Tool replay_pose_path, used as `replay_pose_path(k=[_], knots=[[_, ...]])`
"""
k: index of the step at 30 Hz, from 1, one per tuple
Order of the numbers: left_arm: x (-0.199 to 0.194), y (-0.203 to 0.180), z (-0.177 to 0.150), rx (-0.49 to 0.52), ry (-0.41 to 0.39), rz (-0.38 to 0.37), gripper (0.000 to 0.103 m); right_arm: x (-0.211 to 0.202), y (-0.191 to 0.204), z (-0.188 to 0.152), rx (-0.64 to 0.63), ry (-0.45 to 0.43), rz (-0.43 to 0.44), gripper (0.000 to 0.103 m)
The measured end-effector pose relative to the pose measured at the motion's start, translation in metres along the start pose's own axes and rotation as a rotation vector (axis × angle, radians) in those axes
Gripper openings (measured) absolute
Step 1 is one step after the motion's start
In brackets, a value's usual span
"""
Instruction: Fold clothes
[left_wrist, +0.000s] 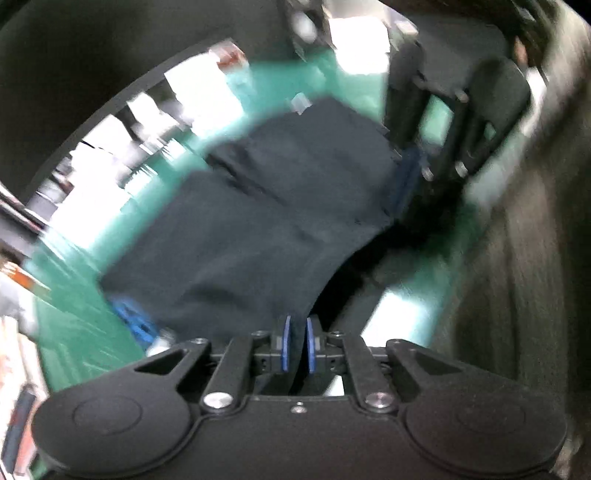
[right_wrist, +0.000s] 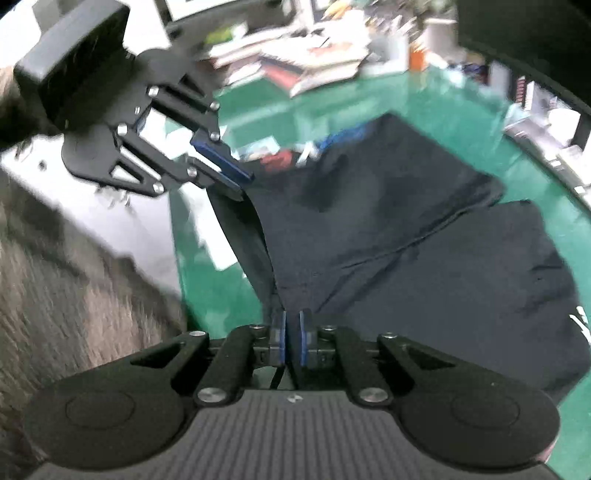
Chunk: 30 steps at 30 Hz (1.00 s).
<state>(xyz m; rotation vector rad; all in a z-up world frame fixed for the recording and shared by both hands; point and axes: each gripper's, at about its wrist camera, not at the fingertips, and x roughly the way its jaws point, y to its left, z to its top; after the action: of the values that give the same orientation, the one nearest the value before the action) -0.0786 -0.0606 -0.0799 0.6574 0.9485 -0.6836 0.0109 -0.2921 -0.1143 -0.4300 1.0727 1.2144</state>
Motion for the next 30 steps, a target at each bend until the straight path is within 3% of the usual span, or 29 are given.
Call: replay_pose_path(k=[1, 2, 3, 5, 7, 9, 10, 12, 13, 16, 18, 23, 25, 26, 28, 30], knots=[[0.002, -0.001, -0.006, -0.004, 0.024, -0.007, 0.011, 0.009, -0.003, -0.003, 0.019, 0.049, 0.027, 0.039], [0.004, -0.002, -0.012, -0.008, 0.047, -0.015, 0.014, 0.01, -0.005, -0.004, 0.031, 0.053, 0.031, 0.044], [-0.001, 0.0, -0.019, -0.028, 0.055, -0.029, 0.016, 0.002, -0.012, -0.006, 0.071, 0.018, 0.036, 0.051], [-0.013, 0.01, -0.029, -0.076, 0.05, -0.029, 0.032, -0.017, -0.031, -0.011, 0.177, -0.075, 0.009, 0.063], [-0.021, 0.027, -0.034, -0.156, 0.025, 0.024, 0.036, -0.037, -0.056, -0.017, 0.307, -0.184, -0.071, 0.065], [-0.018, 0.042, -0.03, -0.23, 0.006, 0.066, 0.036, -0.05, -0.087, -0.025, 0.48, -0.279, -0.215, 0.065], [-0.013, 0.049, -0.023, -0.265, -0.02, 0.089, 0.036, -0.057, -0.108, -0.032, 0.599, -0.33, -0.287, 0.064], [0.0, 0.055, -0.003, -0.305, -0.067, 0.104, 0.036, -0.069, -0.143, -0.049, 0.818, -0.426, -0.353, 0.064], [0.005, 0.056, 0.005, -0.31, -0.084, 0.097, 0.036, -0.073, -0.162, -0.059, 0.952, -0.473, -0.366, 0.064], [0.019, 0.056, 0.037, -0.326, -0.157, 0.046, 0.036, -0.076, -0.196, -0.084, 1.163, -0.548, -0.302, 0.064], [0.03, 0.055, 0.058, -0.333, -0.191, -0.001, 0.038, -0.071, -0.205, -0.089, 1.205, -0.531, -0.293, 0.063], [0.064, 0.058, 0.103, -0.358, -0.224, -0.14, 0.041, -0.057, -0.214, -0.09, 1.24, -0.542, -0.225, 0.046], [0.078, 0.057, 0.107, -0.371, -0.206, -0.181, 0.041, -0.057, -0.207, -0.087, 1.209, -0.543, -0.226, 0.018], [0.083, 0.056, 0.107, -0.37, -0.194, -0.19, 0.041, -0.059, -0.202, -0.082, 1.176, -0.549, -0.227, 0.012], [0.091, 0.053, 0.107, -0.351, -0.16, -0.199, 0.041, -0.063, -0.185, -0.069, 1.076, -0.565, -0.213, 0.012], [0.096, 0.049, 0.106, -0.327, -0.135, -0.207, 0.042, -0.071, -0.146, -0.041, 0.765, -0.55, -0.066, 0.014]])
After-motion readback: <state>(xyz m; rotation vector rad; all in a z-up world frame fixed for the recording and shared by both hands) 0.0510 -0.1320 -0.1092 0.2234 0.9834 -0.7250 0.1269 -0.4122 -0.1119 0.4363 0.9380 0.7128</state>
